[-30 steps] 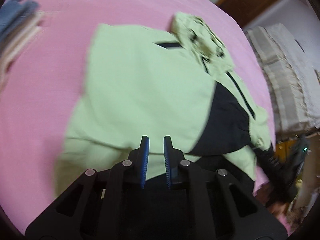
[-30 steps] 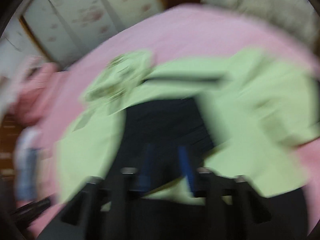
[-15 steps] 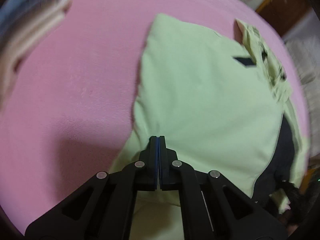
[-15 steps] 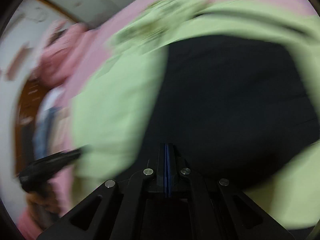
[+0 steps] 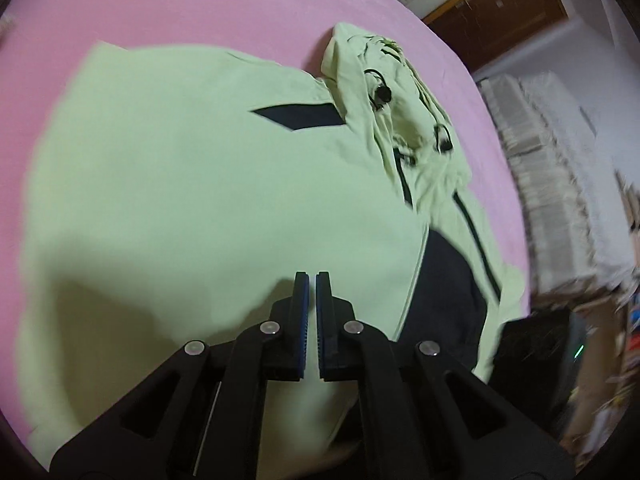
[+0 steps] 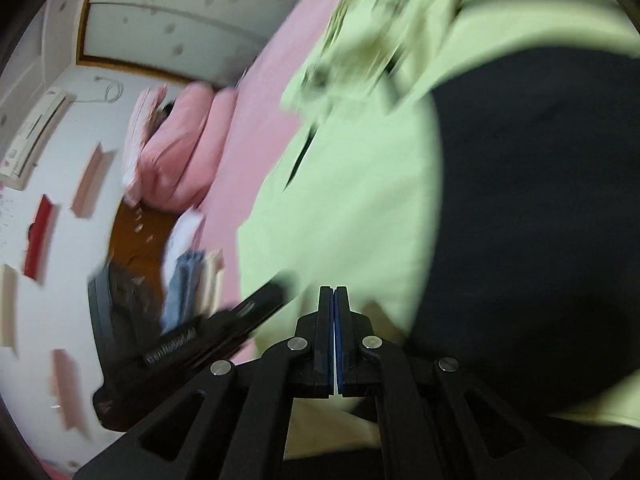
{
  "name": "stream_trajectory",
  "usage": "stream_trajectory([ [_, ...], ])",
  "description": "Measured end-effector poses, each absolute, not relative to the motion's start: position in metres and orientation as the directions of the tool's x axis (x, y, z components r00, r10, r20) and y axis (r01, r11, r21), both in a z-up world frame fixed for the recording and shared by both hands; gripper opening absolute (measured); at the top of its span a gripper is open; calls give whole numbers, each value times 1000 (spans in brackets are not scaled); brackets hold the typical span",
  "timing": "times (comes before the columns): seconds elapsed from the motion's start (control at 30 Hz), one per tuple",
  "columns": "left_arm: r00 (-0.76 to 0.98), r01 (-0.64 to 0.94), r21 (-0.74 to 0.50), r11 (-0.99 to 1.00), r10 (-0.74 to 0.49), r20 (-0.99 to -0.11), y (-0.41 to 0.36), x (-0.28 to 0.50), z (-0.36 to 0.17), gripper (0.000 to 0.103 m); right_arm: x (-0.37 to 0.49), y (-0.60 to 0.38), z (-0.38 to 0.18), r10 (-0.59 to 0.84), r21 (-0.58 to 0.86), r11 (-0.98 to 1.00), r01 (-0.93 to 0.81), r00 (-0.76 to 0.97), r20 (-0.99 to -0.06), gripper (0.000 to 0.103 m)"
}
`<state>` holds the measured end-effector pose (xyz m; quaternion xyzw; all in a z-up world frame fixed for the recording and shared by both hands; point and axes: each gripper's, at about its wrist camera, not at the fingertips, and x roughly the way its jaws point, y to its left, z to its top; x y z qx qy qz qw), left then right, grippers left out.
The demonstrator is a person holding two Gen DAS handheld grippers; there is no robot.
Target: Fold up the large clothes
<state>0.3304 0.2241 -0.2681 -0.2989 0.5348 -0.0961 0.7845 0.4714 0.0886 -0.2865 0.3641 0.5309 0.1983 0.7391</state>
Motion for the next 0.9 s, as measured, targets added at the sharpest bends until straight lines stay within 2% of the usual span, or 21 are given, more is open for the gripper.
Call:
stream_trajectory([
  [0.07, 428, -197, -565, 801, -448, -785, 224, 355, -280, 1, 487, 100, -301, 642, 700, 710, 78, 336, -689, 0],
  [0.13, 476, -210, -513, 832, -371, -797, 238, 379, -287, 1, 507, 88, -310, 635, 701, 709, 78, 363, -682, 0],
  [0.2, 518, -243, -414, 877, -244, -820, 265, 393, -283, 1, 524, 52, -309, 602, 699, 705, 119, 421, -679, 0],
  [0.27, 525, -280, -384, 880, -195, -829, 293, 396, -285, 1, 529, 5, -306, 542, 693, 698, 182, 498, -676, 0],
  [0.3, 529, -296, -377, 878, -178, -830, 305, 398, -287, 1, 530, -17, -305, 501, 675, 702, 229, 516, -695, 0],
  [0.33, 529, -319, -351, 880, -142, -837, 317, 398, -289, 1, 527, -45, -302, 389, 606, 734, 308, 541, -746, 0],
  [0.43, 532, -333, -333, 882, -115, -839, 335, 394, -286, 1, 512, -100, -288, 216, 511, 750, 420, 575, -789, 0],
  [0.53, 544, -333, -277, 901, -56, -837, 327, 386, -264, 1, 510, -95, -268, 121, 406, 804, 434, 550, -827, 0],
  [0.57, 552, -312, -285, 906, -71, -831, 323, 381, -256, 1, 508, -93, -262, 119, 401, 811, 426, 550, -826, 0],
  [0.6, 563, -267, -324, 908, -125, -817, 311, 375, -245, 1, 508, -77, -254, 168, 438, 815, 380, 569, -805, 0],
  [0.67, 530, -183, -418, 890, -269, -804, 281, 365, -235, 1, 501, -27, -243, 350, 570, 780, 260, 573, -741, 0],
  [0.73, 446, -151, -500, 853, -392, -804, 253, 357, -241, 1, 499, 12, -255, 535, 686, 701, 194, 491, -687, 0],
  [0.83, 363, -188, -513, 838, -426, -829, 228, 346, -261, 1, 496, 65, -285, 678, 756, 625, 197, 344, -650, 0],
  [0.9, 345, -228, -420, 878, -331, -878, 235, 340, -272, 1, 493, 77, -302, 654, 708, 670, 221, 273, -705, 0],
])
